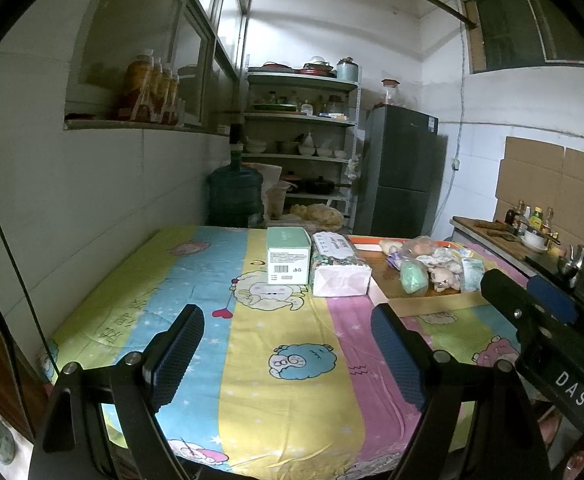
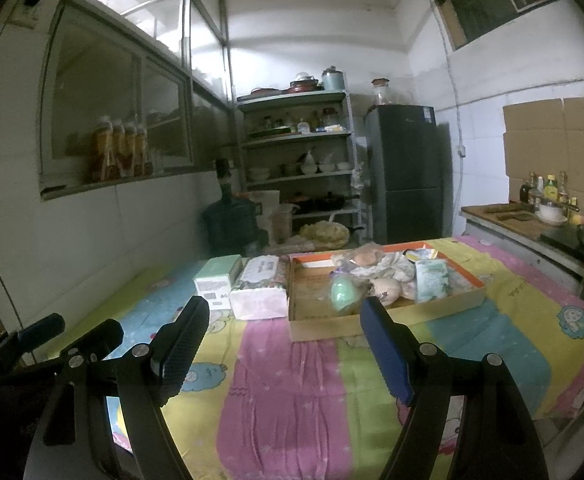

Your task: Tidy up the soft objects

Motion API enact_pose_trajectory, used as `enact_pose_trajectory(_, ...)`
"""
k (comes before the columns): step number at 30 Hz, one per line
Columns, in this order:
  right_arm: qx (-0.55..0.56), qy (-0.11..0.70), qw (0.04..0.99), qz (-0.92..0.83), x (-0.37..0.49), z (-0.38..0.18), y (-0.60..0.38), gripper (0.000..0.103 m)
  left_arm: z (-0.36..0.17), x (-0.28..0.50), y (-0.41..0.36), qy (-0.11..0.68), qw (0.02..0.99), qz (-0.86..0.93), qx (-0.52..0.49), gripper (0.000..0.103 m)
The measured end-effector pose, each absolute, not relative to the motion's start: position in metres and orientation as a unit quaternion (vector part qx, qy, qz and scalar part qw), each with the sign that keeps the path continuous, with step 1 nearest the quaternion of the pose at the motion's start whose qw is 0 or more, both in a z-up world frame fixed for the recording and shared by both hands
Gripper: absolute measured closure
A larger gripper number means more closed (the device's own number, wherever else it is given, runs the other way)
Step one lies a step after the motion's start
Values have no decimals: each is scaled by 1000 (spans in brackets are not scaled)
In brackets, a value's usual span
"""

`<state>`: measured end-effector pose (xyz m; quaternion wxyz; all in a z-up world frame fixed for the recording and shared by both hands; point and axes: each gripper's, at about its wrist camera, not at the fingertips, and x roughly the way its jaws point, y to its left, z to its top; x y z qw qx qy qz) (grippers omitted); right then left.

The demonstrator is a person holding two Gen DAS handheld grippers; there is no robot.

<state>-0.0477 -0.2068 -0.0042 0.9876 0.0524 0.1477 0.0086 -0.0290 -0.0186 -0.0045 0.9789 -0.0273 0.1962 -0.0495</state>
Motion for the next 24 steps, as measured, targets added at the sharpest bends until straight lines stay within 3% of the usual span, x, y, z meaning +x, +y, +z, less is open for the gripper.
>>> enact_pose_trajectory(24,45,148,988,13,-48,-6,-204,24,-4,-29,-19,195,979,-47,-27,18)
